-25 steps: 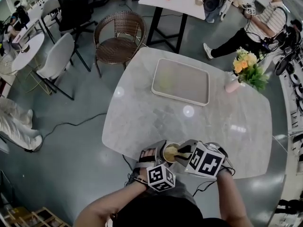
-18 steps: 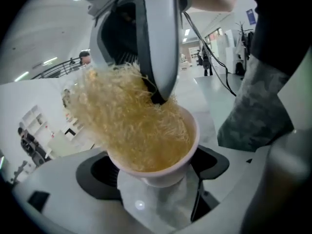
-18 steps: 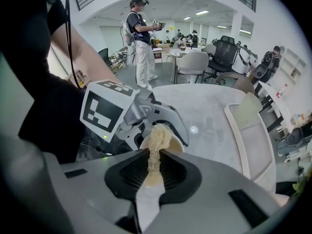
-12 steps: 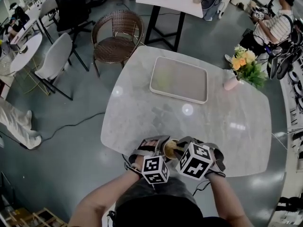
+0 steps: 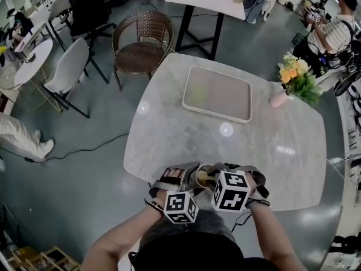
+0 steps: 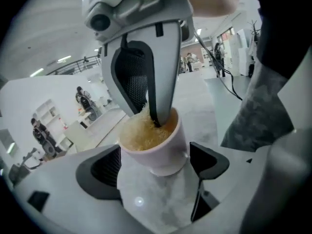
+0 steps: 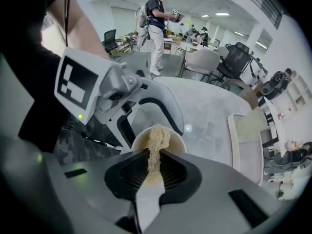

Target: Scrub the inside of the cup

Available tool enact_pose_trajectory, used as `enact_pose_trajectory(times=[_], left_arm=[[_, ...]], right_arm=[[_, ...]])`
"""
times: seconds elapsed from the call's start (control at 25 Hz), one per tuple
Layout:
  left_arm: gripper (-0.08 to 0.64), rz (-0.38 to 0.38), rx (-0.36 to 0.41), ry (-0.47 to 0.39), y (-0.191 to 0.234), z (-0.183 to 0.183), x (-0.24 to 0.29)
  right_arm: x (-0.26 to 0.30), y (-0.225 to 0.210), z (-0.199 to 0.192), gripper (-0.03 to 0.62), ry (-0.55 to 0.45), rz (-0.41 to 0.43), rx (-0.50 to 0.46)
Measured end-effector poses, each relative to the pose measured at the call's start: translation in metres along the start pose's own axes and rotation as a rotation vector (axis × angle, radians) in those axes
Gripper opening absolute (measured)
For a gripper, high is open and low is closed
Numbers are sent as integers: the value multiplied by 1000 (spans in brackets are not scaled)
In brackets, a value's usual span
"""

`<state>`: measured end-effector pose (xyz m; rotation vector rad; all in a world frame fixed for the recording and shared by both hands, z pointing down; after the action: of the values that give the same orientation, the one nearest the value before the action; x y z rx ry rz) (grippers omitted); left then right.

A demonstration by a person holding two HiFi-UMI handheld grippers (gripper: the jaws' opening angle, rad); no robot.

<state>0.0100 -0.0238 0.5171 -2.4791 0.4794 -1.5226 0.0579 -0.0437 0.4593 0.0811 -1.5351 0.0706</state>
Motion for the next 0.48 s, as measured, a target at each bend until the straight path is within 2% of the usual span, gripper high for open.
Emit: enact_pose_trajectory(times=[0.16,0.28,0.36,0.48], left_arm=[[459,-156,71,15,10,-9,6],[491,-245,192,20,8,-10,9],[494,-301,220,-1,9,-7,11],[492,-388,175,-25,20,-2,18]], right_arm=[[-1,3,3,60,9,-4,-59],[0,3,3,60,14,-5,-68],[1,0,2,60,14,6,-4],[3,-8,1,60,12,24,132]])
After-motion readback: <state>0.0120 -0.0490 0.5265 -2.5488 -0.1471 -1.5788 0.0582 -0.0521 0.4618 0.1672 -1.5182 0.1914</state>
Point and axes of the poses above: the fingertips, and each gripper's own axes: x forward along the fingers, y to its left, z out of its top, the point moved 7 cm from there along -x, backward along the fingers, and after that the axes turned 15 degrees about y, right-handed, at the moved point
